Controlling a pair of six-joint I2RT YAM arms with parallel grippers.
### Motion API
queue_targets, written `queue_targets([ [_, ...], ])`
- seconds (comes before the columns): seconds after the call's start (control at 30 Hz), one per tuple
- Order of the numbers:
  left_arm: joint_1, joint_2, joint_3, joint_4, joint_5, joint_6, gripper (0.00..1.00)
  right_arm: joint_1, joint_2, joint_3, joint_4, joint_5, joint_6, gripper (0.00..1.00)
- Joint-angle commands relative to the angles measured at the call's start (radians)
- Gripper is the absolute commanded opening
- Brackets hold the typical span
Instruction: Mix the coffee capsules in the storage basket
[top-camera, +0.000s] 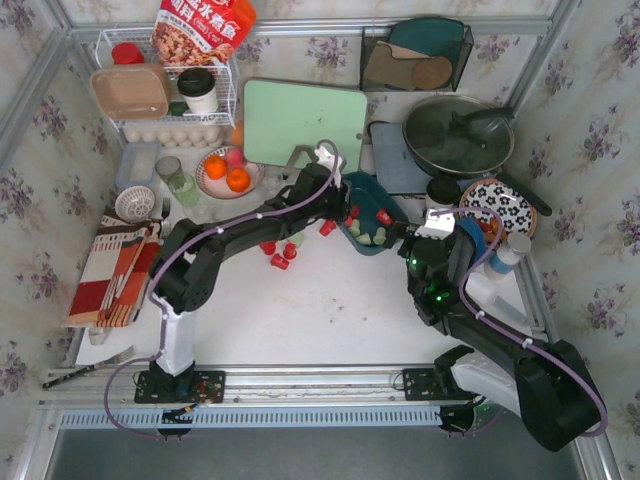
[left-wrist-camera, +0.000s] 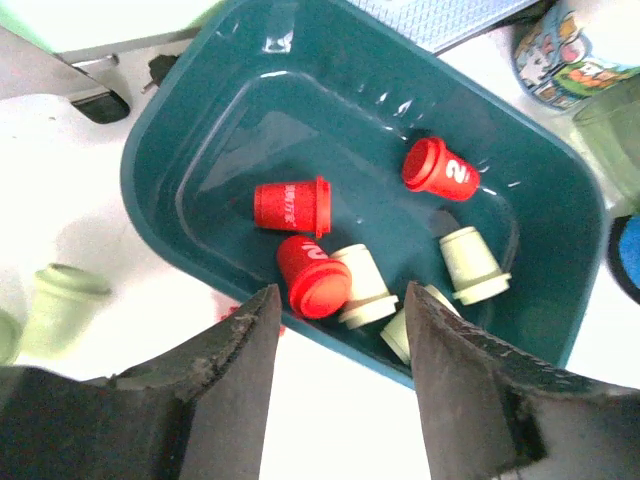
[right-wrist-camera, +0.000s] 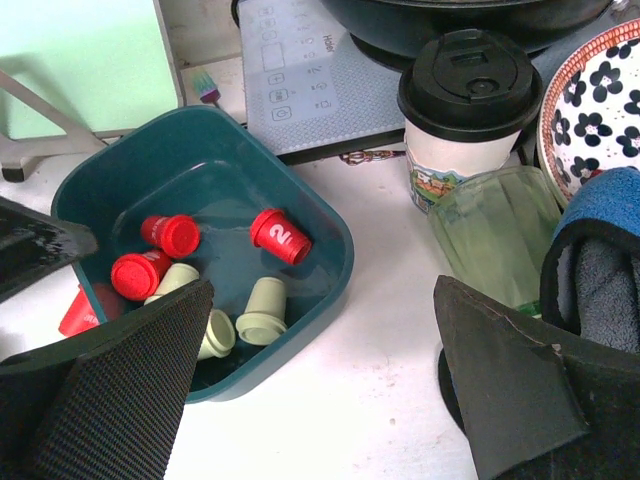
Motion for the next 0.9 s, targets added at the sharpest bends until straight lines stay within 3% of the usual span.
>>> queue_targets([
  [0.0,-0.005,-0.098,-0.096,0.115,-0.071,0.022,0.61,-0.001,0.013,0.013,0.029,-0.023,-0.010,1.00],
  [0.2,-0.016,-0.329,-0.369,0.184,-0.230,-0.014,0.67,0.000,0.053,0.045,0.017,-0.158,-0.010,1.00],
  [0.33,-0.032,-0.488,-0.527,0.100,-0.394,-0.054,0.72,-0.001,0.103,0.086,-0.028,-0.286,-0.011,0.99],
  [0.47,-0.044,-0.624,-0.656,0.013,-0.526,-0.091,0.72,0.030,0.162,0.102,-0.001,-0.417,-0.062,0.93],
  [0.73,-0.080,-0.897,-0.921,-0.055,-0.638,-0.313,0.73,0.126,0.243,0.163,-0.006,-0.432,-0.089,0.87],
  [0.87,-0.141,-0.936,-1.016,-0.081,-0.823,-0.456,0.74,0.169,0.282,0.209,-0.034,-0.397,-0.062,0.86],
])
